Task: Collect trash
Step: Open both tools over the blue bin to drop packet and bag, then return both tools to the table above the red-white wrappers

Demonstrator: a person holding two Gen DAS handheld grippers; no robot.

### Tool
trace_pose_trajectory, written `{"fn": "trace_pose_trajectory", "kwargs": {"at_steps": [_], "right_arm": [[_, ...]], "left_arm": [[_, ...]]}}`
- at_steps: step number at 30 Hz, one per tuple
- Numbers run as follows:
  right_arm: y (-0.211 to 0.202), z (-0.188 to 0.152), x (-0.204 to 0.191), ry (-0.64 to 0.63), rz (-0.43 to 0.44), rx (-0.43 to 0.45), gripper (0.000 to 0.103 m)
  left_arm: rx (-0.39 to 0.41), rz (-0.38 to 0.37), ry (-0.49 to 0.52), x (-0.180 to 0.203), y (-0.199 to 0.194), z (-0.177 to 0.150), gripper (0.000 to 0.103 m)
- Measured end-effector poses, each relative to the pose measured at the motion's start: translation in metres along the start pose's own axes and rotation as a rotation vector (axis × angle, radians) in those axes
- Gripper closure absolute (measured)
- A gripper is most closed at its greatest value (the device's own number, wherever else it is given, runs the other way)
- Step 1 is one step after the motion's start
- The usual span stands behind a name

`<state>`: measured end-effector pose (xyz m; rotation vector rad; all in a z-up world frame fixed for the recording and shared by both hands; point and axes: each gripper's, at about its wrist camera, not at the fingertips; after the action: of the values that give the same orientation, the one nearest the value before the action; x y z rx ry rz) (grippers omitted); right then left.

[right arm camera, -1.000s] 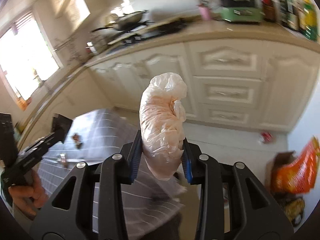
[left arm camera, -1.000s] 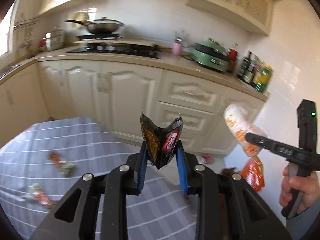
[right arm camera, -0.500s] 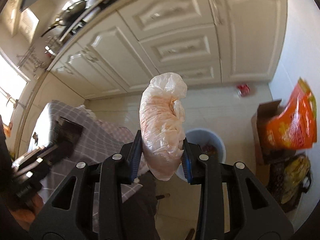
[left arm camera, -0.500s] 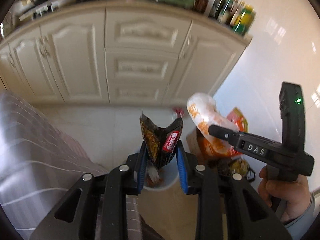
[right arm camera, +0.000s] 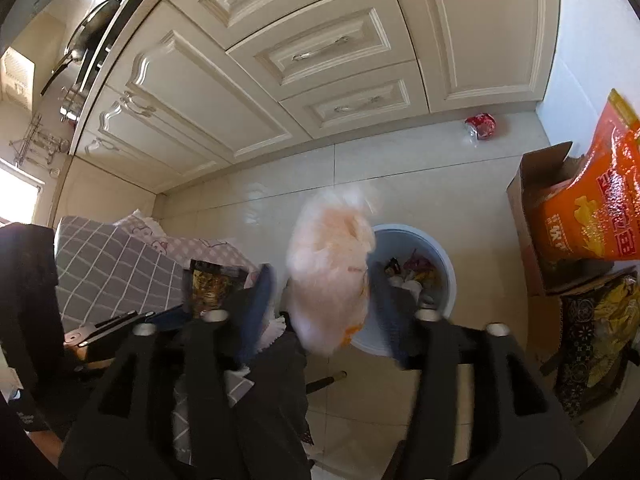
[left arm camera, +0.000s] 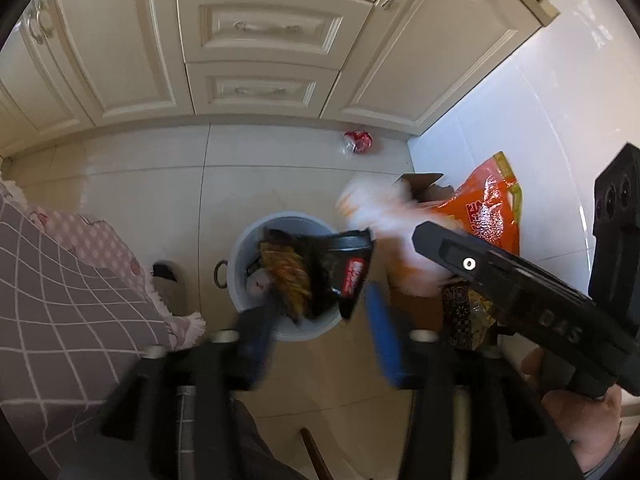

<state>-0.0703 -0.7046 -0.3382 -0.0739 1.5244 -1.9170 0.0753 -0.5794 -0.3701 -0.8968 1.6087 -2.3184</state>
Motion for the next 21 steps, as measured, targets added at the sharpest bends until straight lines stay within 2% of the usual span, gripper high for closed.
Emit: {"fn": "trace_pose_trajectory", "kwargs": {"at_steps": [1, 2, 5, 6, 14, 21], "right_arm": [[0.002, 0.000, 0.003, 0.010, -0.006, 0.000, 0.026], [0.003, 0.000, 0.005, 0.017, -0.004, -0.002, 0.025], [0.003, -0.001, 0.010, 0.039, -0.027, 0.009, 0.010], [0.000, -0.002, 0.011, 0.046, -0.036, 0.018, 0.007], [-0.033, -0.006, 0.009, 0.070, -0.055, 0.087, 0.006], [-0.076, -0.006, -0.014, 0.037, -0.051, 0.171, 0.006]], "left_arm": [[0.010, 0.018, -0.003, 0.000, -0.001, 0.000, 0.025], [0.026, 0.036, -0.003, -0.002, -0.004, 0.000, 0.022], [0.044, 0.064, -0.009, -0.005, -0.012, 0.002, 0.016], [0.051, 0.072, -0.012, -0.007, -0.016, 0.003, 0.016], [0.133, 0.079, -0.005, 0.004, -0.057, -0.003, 0.013], [0.251, 0.051, 0.033, 0.024, -0.119, -0.018, 0.012]]}}
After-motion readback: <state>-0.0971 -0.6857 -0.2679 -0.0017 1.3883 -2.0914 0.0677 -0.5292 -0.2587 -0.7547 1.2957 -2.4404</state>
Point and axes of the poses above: each gripper's, at about its wrist camera, not at the fingertips, and y roughly the way its jaws point, x to its right, z to its top, and after that the axes turned 7 degrees about -z, right-handed
